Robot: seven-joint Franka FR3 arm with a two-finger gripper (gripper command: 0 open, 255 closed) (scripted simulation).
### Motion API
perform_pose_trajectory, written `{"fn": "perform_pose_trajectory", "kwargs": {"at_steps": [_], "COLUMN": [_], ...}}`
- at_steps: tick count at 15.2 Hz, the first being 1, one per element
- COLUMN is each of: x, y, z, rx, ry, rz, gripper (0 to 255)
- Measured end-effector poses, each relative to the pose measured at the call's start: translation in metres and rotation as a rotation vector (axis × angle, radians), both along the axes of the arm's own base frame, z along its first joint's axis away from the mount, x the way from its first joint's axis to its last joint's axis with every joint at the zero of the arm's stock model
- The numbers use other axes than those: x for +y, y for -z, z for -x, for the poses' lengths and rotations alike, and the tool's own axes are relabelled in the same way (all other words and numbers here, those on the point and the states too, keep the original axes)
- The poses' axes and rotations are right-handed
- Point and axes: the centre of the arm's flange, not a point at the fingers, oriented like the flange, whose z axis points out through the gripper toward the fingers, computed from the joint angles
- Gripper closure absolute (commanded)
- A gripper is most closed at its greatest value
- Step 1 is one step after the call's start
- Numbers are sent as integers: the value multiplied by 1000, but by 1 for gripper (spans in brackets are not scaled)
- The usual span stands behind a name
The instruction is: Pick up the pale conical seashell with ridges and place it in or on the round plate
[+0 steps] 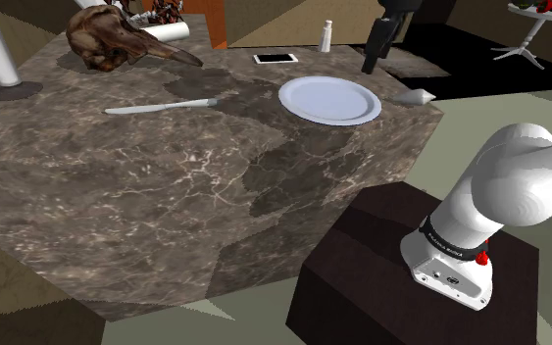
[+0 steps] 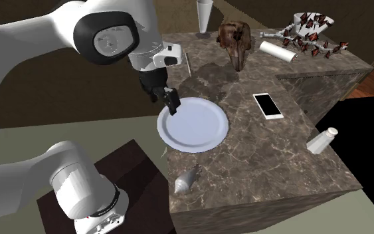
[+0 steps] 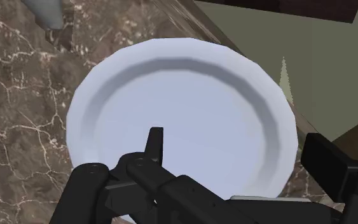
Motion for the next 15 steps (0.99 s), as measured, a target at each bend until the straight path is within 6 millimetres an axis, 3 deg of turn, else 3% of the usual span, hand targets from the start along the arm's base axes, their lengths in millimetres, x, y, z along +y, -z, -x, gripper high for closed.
{"fn": "perform_pose_trajectory", "kwargs": {"at_steps": [2,5,15], "x": [-7,-35,-156], "y": [2,14,62], "z": [2,13,52], "rx": [2,13,57], "ry": [-1,-5,-27], "rz": [-2,-13,-55], "gripper": [0,0,0]}}
